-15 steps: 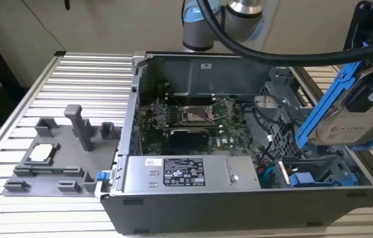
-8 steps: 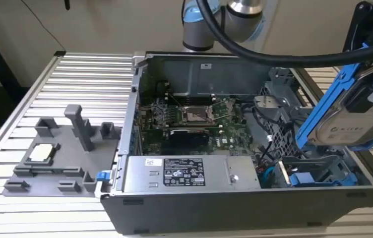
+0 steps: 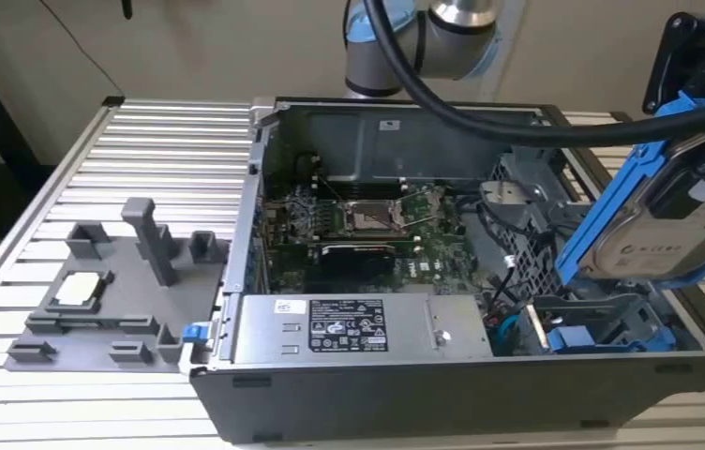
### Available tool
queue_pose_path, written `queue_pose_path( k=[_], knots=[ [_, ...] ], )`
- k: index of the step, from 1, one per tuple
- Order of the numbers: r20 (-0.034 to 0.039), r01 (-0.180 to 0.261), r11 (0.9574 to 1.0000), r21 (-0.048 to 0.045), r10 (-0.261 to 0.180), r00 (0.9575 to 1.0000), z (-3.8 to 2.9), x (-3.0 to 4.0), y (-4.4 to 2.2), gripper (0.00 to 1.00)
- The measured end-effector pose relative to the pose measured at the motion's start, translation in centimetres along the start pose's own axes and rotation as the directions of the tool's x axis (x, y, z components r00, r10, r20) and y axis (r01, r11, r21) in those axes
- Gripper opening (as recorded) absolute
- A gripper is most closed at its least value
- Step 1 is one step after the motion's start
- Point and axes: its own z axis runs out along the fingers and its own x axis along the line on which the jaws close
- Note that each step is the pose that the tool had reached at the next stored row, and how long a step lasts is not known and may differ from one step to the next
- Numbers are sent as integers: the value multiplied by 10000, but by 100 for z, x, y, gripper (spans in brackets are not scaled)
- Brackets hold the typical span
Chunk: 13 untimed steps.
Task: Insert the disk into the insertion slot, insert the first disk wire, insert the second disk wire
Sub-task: 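Insert the disk into the insertion slot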
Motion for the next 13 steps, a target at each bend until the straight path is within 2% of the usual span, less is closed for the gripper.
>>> queue_pose_path(
  k=[13],
  knots=[
    [0,14,10000,0,-14,10000,141,0,-9,33]
  ],
)
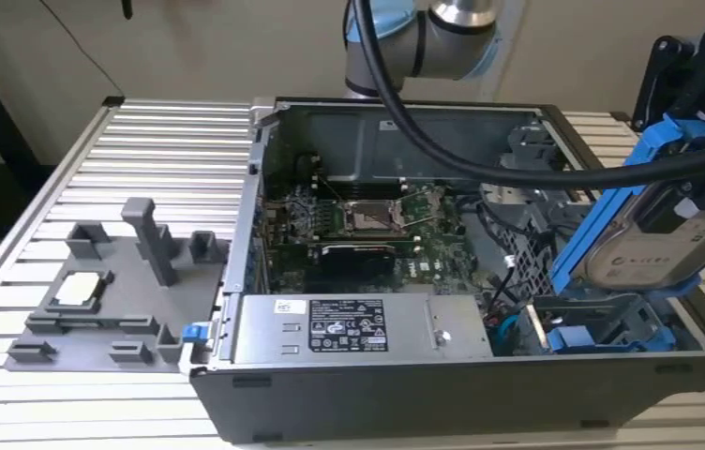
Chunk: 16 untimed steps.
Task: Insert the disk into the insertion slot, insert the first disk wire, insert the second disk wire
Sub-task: 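Insert the disk into the insertion slot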
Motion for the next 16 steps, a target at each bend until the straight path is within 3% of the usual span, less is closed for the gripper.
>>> queue_pose_path(
  k=[16],
  knots=[
    [-2,89,10000,0,-89,10000,175,-1,-34,33]
  ],
)
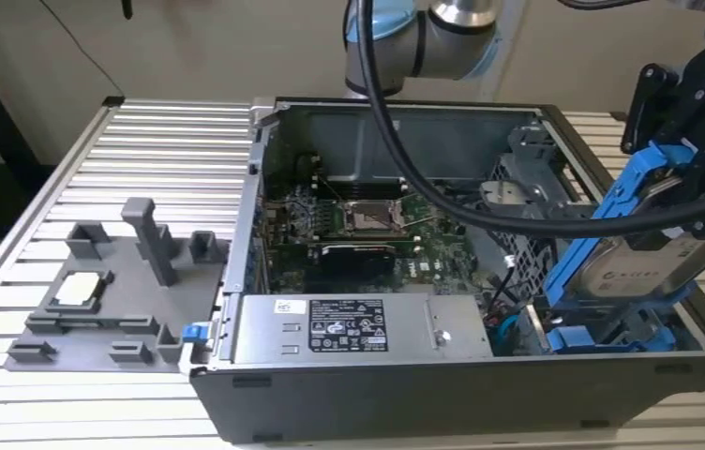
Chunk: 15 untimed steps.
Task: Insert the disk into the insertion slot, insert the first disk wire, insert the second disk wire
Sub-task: 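Insert the disk into the insertion slot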
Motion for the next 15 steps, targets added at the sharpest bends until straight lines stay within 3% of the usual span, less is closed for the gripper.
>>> queue_pose_path(
  k=[15],
  knots=[
    [37,141,9999,0,-141,9999,153,-16,-22,33]
  ],
)
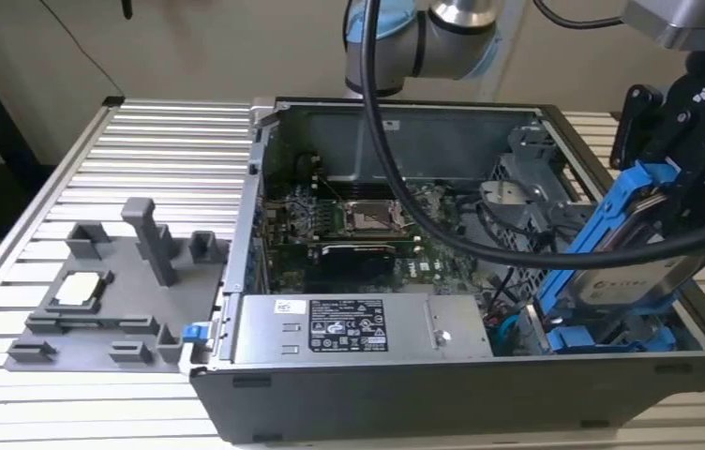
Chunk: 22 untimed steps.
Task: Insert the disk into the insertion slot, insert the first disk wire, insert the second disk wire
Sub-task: 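Insert the disk into the insertion slot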
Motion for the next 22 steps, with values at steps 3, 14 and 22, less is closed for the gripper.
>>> queue_pose_path(
  k=[3,14,22],
  knots=[
    [-4,53,10000,-1,-53,10000,29,-10,-11,33],
    [-8,184,9998,-16,-184,9998,129,-26,-59,33],
    [-17,256,9997,-36,-256,9997,214,-26,-81,33]
  ],
)
